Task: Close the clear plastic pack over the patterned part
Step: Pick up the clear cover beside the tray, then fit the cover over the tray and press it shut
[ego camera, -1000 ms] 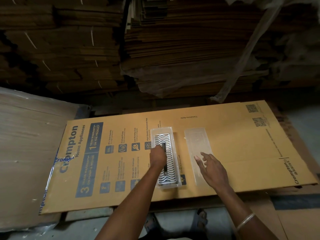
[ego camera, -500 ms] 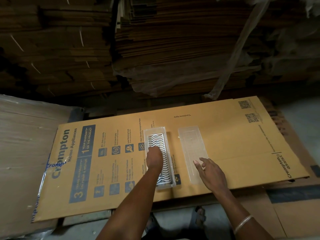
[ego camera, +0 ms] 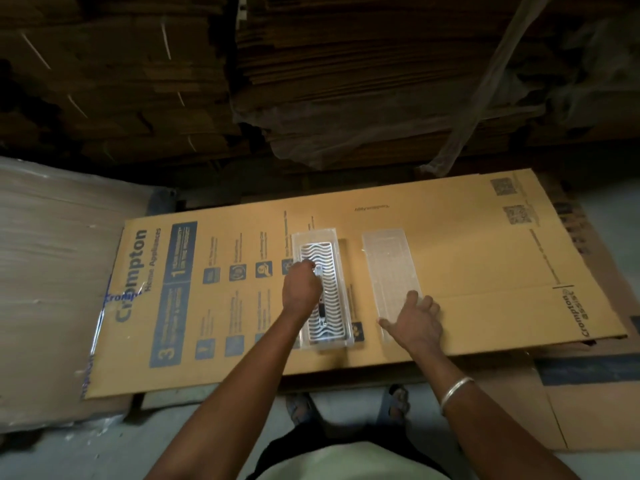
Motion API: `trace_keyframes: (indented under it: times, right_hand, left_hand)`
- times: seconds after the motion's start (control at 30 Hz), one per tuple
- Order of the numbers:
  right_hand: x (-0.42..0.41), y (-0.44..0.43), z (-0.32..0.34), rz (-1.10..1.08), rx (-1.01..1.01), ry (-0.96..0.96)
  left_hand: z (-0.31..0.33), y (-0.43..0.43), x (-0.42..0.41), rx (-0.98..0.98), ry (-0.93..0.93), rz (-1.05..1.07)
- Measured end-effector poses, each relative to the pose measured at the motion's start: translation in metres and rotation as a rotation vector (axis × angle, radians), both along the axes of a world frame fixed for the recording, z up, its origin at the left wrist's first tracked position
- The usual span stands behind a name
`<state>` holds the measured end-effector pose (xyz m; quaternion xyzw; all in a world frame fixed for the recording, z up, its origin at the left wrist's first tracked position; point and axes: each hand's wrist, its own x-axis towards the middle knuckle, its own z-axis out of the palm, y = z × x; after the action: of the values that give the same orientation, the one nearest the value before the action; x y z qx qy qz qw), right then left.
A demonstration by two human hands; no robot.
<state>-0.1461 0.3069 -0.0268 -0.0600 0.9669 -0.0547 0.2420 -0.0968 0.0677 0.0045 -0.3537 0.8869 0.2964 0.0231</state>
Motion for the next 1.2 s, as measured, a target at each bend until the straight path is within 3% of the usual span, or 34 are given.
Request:
trace_keyframes:
  times: [0.3, 0.47, 0.67, 0.93, 1.2]
  right_hand:
    - [-0.004, -0.015, 0.024, -0.006, 0.019, -0.041]
    - [0.011, -0.054, 0.067, 0.028, -0.142, -0.016]
    - [0.055, -0.110, 0.077, 0.217, -0.094, -0.083]
    - [0.078, -0.131, 0.061, 0.216, -0.010, -0.102]
    - [0.087, -0.133, 0.051, 0.210, 0.009, -0.100]
  left_hand:
    - [0.003, -0.020, 0.067, 0.208, 0.134, 0.174]
    - [-0.011, -0.023, 0.098, 0.510, 0.062, 0.252]
    - [-0.012, -0.022, 0.117, 0.822, 0.069, 0.348]
    - [0.008, -0.027, 0.122, 0.992, -0.017, 0.218]
    - [0.000, -0.032, 0.126, 1.020, -0.088, 0.059]
